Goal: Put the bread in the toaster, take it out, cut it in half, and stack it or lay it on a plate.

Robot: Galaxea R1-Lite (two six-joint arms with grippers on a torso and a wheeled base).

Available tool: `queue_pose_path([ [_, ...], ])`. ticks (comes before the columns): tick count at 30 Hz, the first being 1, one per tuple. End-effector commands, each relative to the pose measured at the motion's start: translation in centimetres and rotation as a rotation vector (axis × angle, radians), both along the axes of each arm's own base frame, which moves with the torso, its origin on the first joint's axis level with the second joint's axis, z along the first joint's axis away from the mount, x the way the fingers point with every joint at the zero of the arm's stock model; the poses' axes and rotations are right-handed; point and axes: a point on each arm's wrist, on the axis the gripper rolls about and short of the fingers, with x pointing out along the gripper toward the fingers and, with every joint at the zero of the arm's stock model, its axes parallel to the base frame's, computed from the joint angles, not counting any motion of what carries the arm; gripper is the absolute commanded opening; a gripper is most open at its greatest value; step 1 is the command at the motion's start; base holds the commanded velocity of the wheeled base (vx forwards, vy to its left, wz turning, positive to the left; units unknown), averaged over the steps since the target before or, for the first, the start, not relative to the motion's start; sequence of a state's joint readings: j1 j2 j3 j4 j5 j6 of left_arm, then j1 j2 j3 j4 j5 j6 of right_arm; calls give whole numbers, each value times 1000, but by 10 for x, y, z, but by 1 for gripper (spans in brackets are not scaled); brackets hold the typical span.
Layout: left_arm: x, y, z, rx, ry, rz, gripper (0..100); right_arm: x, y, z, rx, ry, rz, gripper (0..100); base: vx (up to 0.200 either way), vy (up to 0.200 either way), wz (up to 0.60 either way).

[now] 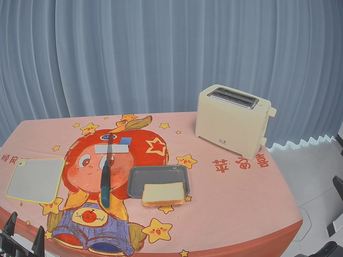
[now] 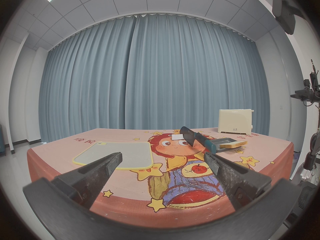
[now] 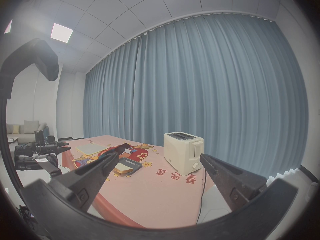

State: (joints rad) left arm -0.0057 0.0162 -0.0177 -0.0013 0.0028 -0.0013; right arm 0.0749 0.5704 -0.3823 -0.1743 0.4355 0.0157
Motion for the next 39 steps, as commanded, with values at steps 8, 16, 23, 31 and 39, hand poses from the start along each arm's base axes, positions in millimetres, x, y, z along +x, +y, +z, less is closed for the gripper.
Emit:
queue_pose_path([
  [8,1,0,-5,0,15,0,100,27,9,9,-20,76,117,100,0,0,0],
  [16,1,0,-5,0,15,1,100,39,22,19,-29,98,240,100,0,0,0],
  [23,1,0,-5,0,15,1,100,43,33,16,-34,139,348,100,0,0,0],
  [31,1,0,-5,0,15,0,100,41,34,3,-48,182,355,100,0,0,0],
  [39,1,0,-5,0,15,1,100,43,32,-6,-69,216,236,100,0,0,0],
])
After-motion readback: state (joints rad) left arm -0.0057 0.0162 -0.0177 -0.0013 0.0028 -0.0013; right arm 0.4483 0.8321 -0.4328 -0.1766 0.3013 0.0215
